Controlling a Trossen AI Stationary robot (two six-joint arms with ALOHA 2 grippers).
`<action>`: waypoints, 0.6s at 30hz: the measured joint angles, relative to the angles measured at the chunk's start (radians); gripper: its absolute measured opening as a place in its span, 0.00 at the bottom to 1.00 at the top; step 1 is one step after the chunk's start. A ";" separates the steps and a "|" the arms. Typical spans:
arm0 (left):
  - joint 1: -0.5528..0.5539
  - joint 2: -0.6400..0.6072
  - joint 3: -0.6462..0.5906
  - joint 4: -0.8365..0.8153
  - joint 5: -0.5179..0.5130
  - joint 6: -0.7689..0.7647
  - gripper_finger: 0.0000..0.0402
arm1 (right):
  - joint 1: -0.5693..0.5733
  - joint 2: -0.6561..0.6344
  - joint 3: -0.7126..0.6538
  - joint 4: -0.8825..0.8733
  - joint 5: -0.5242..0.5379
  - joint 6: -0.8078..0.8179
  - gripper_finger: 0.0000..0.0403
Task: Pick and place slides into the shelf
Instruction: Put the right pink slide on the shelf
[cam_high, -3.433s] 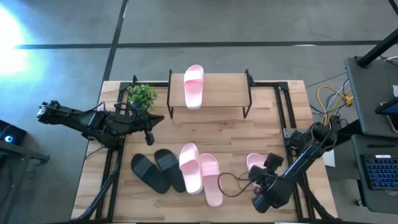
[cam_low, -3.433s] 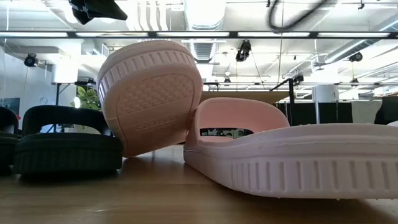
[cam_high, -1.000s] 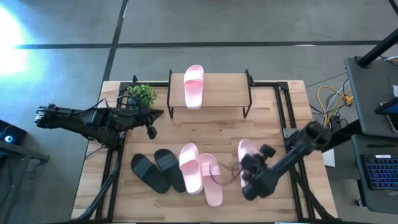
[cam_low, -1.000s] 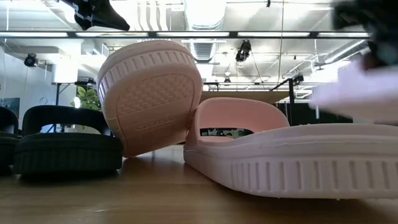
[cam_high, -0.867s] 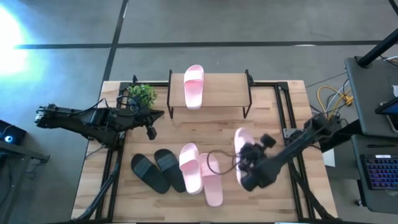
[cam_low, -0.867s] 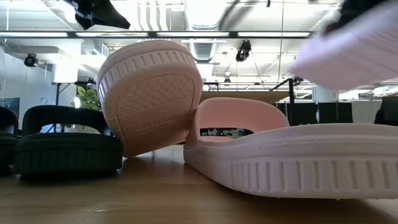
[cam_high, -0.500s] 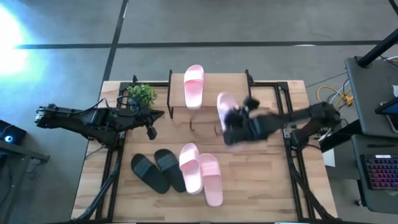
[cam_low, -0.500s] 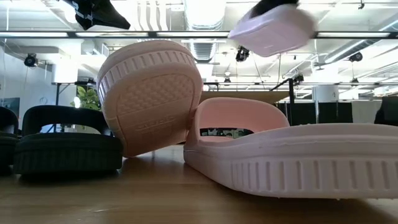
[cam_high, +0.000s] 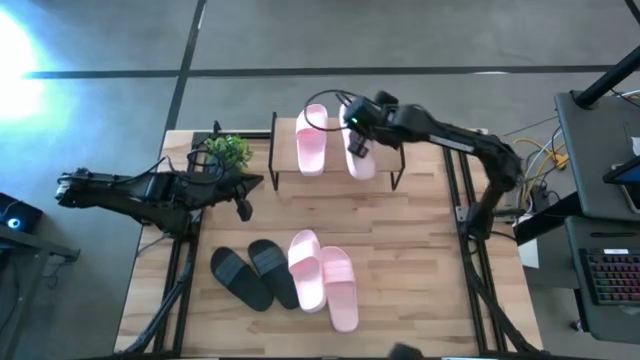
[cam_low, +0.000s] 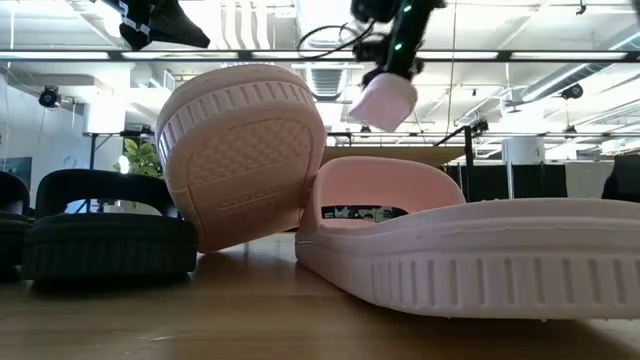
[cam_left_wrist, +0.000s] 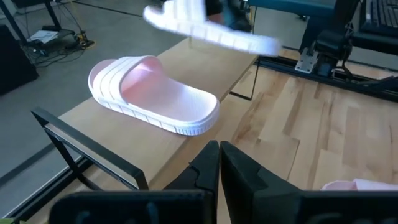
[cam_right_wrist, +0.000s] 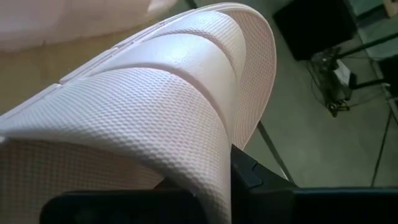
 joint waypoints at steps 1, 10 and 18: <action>0.005 0.002 0.004 0.000 0.003 0.000 0.00 | -0.012 0.035 0.035 -0.006 -0.012 -0.014 0.03; 0.061 0.030 0.069 -0.006 0.040 0.010 0.00 | -0.081 0.311 0.316 -0.252 -0.040 0.008 0.03; 0.133 0.101 0.141 -0.018 0.098 0.062 0.00 | -0.079 0.344 0.402 -0.269 -0.111 0.034 0.03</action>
